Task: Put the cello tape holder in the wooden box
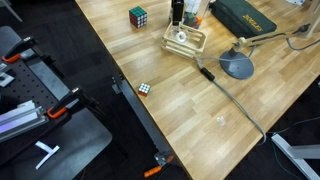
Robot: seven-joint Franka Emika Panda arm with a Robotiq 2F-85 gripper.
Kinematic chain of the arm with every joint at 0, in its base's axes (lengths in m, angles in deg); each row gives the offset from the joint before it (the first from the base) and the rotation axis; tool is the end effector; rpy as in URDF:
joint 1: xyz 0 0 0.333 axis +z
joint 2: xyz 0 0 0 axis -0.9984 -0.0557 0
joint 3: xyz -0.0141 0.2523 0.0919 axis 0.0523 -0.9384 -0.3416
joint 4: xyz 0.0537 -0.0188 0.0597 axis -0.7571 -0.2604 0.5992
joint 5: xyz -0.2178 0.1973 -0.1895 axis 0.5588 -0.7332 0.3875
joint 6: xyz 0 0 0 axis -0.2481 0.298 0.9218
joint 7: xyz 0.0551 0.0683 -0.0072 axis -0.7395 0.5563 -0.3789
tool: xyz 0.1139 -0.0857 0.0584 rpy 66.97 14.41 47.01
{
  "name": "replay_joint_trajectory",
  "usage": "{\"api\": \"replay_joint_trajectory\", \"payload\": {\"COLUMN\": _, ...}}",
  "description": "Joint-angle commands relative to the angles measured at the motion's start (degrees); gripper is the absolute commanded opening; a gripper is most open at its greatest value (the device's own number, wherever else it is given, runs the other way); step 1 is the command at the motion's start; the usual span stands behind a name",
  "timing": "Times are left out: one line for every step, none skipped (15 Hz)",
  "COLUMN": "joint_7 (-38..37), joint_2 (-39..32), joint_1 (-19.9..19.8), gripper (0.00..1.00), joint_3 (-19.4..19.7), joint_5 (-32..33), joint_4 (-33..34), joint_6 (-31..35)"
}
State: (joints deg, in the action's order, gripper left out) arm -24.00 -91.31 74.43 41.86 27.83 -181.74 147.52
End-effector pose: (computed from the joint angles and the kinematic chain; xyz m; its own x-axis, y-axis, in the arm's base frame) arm 0.5191 -0.1496 0.1749 0.6630 -0.7319 0.1571 -0.7012 -0.6807 -0.2121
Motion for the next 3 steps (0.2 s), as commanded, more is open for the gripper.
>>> {"api": "replay_joint_trajectory", "payload": {"joint_7": 0.28, "joint_2": 0.00, "joint_1": 0.72, "gripper": 1.00, "joint_3": 0.69, "joint_5": -0.48, "joint_4": 0.02, "joint_6": -0.21}}
{"api": "replay_joint_trajectory", "payload": {"joint_7": 0.29, "joint_2": -0.02, "joint_1": 0.71, "gripper": 1.00, "joint_3": 0.66, "joint_5": -0.49, "joint_4": 0.01, "joint_6": -0.21}}
{"api": "replay_joint_trajectory", "payload": {"joint_7": 0.29, "joint_2": -0.02, "joint_1": 0.72, "gripper": 1.00, "joint_3": 0.63, "joint_5": -0.49, "joint_4": 0.01, "joint_6": -0.21}}
